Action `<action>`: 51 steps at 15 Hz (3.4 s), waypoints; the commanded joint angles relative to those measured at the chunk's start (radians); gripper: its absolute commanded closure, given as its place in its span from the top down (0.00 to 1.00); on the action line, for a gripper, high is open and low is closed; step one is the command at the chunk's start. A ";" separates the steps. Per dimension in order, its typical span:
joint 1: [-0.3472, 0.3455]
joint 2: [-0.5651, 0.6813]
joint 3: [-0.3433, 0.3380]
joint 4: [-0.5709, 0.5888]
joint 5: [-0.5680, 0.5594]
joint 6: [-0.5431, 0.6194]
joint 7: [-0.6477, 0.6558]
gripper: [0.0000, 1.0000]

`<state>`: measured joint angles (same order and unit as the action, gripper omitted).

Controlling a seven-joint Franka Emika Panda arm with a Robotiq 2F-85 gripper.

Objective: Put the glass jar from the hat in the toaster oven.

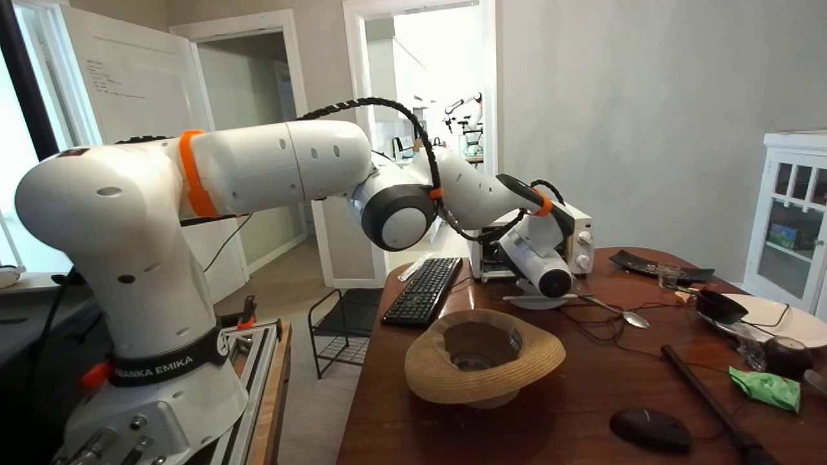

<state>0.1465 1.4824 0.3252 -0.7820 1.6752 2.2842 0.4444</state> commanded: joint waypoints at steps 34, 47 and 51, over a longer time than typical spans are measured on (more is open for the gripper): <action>0.187 -0.807 -0.345 -0.958 -0.823 0.430 0.059 1.00; 0.200 -0.790 -0.422 -0.940 -1.443 0.491 0.165 1.00; 0.203 -0.790 -0.423 -0.946 -1.446 0.499 0.162 1.00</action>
<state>0.3721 0.6951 -0.1203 -1.7254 0.2587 2.7799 0.5897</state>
